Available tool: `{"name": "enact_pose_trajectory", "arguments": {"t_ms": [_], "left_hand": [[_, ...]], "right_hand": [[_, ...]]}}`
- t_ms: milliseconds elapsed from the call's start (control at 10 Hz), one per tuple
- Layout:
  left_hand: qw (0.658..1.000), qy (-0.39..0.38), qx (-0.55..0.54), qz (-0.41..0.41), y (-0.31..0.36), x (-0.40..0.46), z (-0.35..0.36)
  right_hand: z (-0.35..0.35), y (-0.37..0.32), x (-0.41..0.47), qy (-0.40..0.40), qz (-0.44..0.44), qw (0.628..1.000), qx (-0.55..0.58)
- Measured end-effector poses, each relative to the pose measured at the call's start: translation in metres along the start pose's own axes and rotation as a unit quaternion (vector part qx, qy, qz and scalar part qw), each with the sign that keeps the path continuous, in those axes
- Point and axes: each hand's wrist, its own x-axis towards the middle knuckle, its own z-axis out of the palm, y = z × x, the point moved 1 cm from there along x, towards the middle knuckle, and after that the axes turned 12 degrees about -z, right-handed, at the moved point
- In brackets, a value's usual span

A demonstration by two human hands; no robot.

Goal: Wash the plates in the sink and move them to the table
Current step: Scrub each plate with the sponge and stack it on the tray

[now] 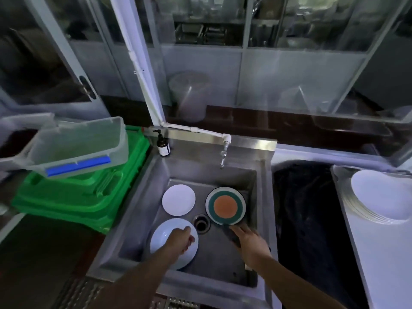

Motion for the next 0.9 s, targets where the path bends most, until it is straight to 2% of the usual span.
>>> {"name": "enact_pose_trajectory", "arguments": {"t_ms": [100,200,300,400,500,600,700,800,900], "left_hand": [[0.998,0.025,0.036,-0.035,-0.007,0.018,-0.015],[0.992,0.024,-0.032,-0.119,-0.01,0.04,-0.033],[0.98,-0.016,-0.063,-0.186,-0.011,0.063,-0.053],[0.978,-0.03,-0.082,-0.19,-0.002,0.084,-0.063],[0.987,0.044,-0.045,-0.15,0.001,0.119,-0.069],[0.989,0.059,-0.063,-0.123,0.001,0.196,-0.074],[0.986,0.084,0.123,-0.077,0.008,0.253,-0.084],[0.969,0.075,0.232,-0.043,0.02,0.29,-0.084],[0.984,0.078,0.035,-0.155,0.026,0.332,-0.085]], "right_hand": [[0.009,-0.003,0.023,-0.029,-0.012,1.0,0.005],[0.019,-0.007,0.051,-0.044,-0.028,0.999,-0.003],[0.03,-0.014,0.077,-0.066,-0.043,0.997,-0.013],[0.045,-0.019,0.099,-0.089,-0.045,0.995,-0.019],[0.066,-0.022,0.123,-0.092,-0.062,0.993,-0.037],[0.092,-0.024,0.155,-0.097,-0.052,0.991,-0.08],[0.116,-0.028,0.188,-0.094,-0.041,0.99,-0.093],[0.139,-0.034,0.209,-0.098,-0.039,0.99,-0.088],[0.155,-0.037,0.229,-0.104,-0.036,0.991,-0.078]]}}
